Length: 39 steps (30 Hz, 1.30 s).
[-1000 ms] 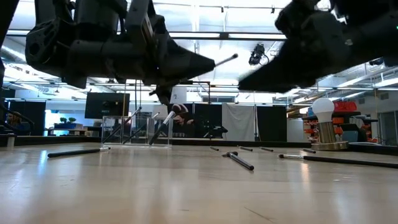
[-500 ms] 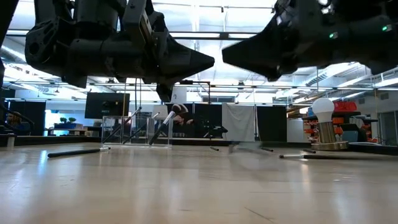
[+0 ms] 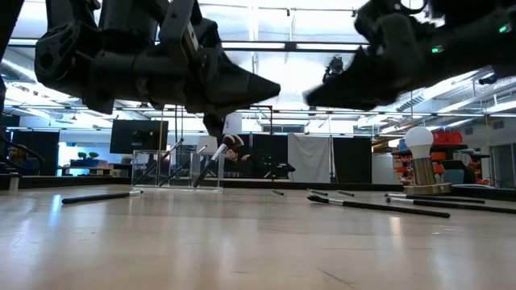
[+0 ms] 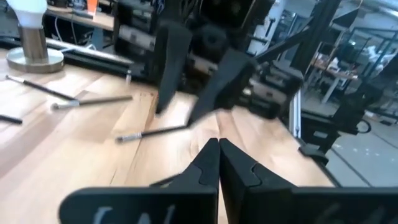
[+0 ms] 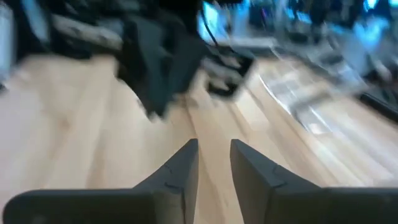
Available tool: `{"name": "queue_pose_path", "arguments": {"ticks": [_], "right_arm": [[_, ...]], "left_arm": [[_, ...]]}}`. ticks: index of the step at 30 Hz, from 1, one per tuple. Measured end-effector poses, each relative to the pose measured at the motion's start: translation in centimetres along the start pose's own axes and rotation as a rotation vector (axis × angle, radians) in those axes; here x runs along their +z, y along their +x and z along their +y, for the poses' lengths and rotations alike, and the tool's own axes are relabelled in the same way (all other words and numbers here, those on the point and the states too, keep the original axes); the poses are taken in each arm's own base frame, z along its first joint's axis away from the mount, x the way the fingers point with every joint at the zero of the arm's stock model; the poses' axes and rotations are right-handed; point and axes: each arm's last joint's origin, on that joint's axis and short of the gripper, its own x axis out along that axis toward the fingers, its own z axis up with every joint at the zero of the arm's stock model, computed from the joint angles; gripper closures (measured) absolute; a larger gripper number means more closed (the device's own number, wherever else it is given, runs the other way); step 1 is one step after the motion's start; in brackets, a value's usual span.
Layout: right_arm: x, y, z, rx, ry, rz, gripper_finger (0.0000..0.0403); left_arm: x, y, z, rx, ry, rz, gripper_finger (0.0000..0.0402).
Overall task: Put items in baskets/containers
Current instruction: Put the eyeshadow brush into the transparent organizer
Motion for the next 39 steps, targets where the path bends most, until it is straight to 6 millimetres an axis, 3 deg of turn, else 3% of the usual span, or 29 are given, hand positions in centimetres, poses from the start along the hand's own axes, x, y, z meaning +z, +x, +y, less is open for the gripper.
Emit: {"name": "queue_pose_path", "arguments": {"ticks": [3, 8, 14, 18, 23, 30, 39], "right_arm": [[0.0, -1.9, -1.3, -0.080, 0.046, 0.171, 0.0307], [-1.2, -5.6, -5.0, -0.309, 0.231, 0.490, 0.0307], [-2.2, -8.6, -9.0, -0.624, 0.346, 0.690, 0.0277], [-2.3, -8.4, -11.3, -0.729, 0.363, 0.746, 0.0241], [-2.1, -6.9, -14.2, -0.687, 0.380, 0.795, 0.0214], [-2.4, -6.7, -18.6, -0.692, 0.469, 0.856, 0.0219], [-3.8, -6.3, -20.6, -0.680, 0.501, 0.949, 0.0236]], "left_arm": [[-0.3, 0.0, 0.1, 0.010, 0.002, 0.034, 0.0394], [-0.6, 0.0, 0.1, 0.018, 0.005, 0.062, 0.0398], [-0.6, 0.0, 0.1, 0.018, 0.009, 0.061, 0.0393], [-0.6, 0.0, 0.1, 0.018, 0.012, 0.061, 0.0395], [-0.6, 0.0, 0.1, 0.018, 0.013, 0.062, 0.0396], [-0.9, 0.0, 0.2, 0.027, 0.018, 0.090, 0.0396], [-1.0, -0.1, 0.2, 0.026, 0.041, 0.098, 0.0393]]}}
